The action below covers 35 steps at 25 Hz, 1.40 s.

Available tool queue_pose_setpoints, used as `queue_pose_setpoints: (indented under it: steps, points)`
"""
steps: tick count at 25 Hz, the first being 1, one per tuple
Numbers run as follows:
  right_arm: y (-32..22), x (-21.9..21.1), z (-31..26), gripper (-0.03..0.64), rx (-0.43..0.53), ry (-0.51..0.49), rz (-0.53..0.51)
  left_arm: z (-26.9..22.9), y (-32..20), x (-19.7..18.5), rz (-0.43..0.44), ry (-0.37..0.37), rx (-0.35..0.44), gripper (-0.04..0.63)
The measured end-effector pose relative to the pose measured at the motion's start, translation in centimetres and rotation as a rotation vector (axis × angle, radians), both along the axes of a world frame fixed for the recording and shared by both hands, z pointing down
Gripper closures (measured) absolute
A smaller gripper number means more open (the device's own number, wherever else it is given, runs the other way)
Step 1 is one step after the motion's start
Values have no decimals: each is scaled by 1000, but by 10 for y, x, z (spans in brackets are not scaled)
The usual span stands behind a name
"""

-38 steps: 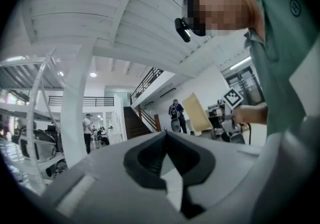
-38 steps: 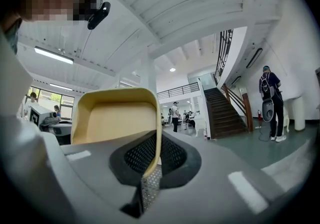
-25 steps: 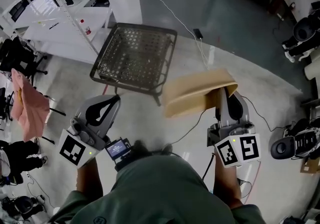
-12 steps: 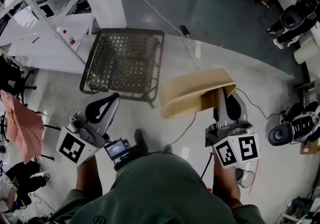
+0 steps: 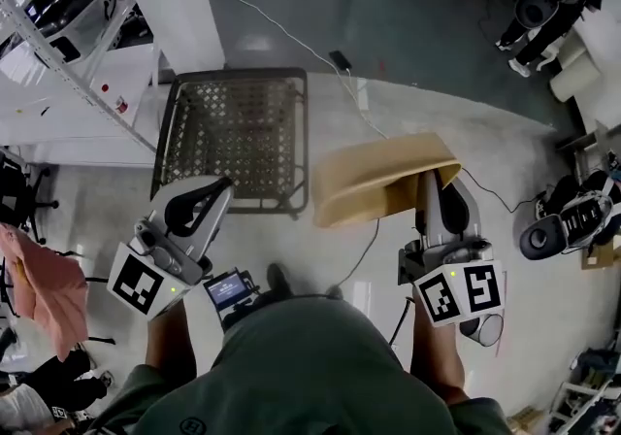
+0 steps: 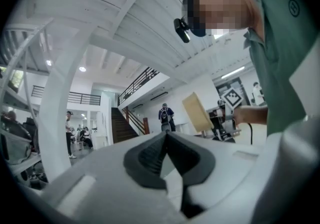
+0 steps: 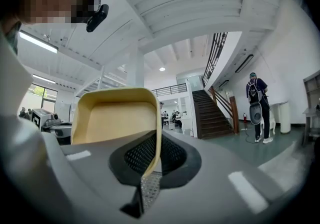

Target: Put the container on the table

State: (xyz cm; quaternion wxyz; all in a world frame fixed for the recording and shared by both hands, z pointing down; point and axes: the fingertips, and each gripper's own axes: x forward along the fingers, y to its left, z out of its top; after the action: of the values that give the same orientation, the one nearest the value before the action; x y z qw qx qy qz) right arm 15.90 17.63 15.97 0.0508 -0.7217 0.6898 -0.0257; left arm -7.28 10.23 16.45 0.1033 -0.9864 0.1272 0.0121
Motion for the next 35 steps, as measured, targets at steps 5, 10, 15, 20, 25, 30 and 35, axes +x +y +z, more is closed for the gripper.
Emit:
queue_pose_setpoints:
  steps: [5,10,15,20,25,30,35]
  points:
    - [-16,-15,-1,609,2,7,45,0,-28,-13,41,4,4,594]
    - [-31,-24,-2,609,-7,15,74,1,-48,-18,80,15,0,594]
    - [-46,-32,-3,609,-16,29,86,4,-65,-23,95,35,-16,594]
    - [-66,-31,-3,609,-31,32,70,10,-82,-20,86,38,-39,594]
    - [-94,-12,5,609,-38,17,26,14,-99,-7,39,26,-37,594]
    - [-126,10,-1,609,-9,4,-68,5,-108,11,-46,20,-23,594]
    - [-156,40,0,609,-9,-9,-158,1,-115,36,-134,1,-17,594]
